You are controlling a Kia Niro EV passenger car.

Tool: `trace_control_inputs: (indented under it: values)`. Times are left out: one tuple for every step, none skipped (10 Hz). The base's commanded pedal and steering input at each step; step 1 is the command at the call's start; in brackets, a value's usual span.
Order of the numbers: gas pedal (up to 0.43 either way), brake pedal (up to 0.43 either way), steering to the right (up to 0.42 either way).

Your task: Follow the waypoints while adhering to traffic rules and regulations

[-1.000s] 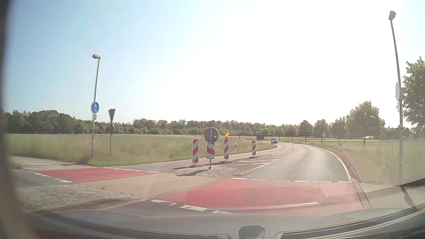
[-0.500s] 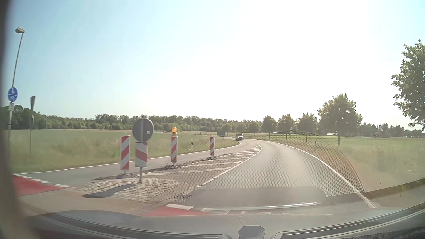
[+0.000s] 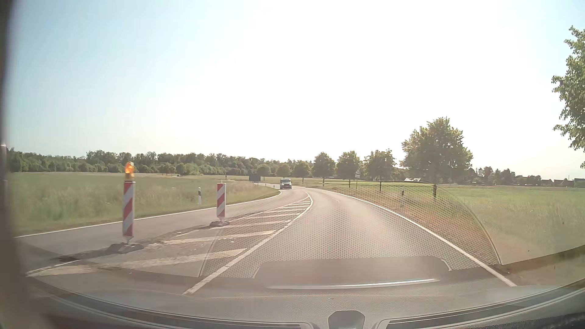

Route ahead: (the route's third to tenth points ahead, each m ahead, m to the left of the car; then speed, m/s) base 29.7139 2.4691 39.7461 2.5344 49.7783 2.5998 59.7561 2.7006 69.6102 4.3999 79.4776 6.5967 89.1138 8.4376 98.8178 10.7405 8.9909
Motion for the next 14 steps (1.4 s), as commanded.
trace_control_inputs:
  values:
    - [0.311,0.006,0.110]
    - [0.311,0.006,0.094]
    - [0.311,0.006,0.075]
    - [0.311,0.006,0.059]
    - [0.311,0.006,0.040]
    - [0.311,0.006,0.028]
    - [0.311,0.006,0.018]
    - [0.311,0.006,0.007]
    - [0.311,0.006,0.002]
    - [0.311,0.006,0.002]
    - [0.311,0.006,0.001]
    - [0.311,0.006,-0.008]
    - [0.311,0.006,-0.009]
    - [0.311,0.006,-0.010]
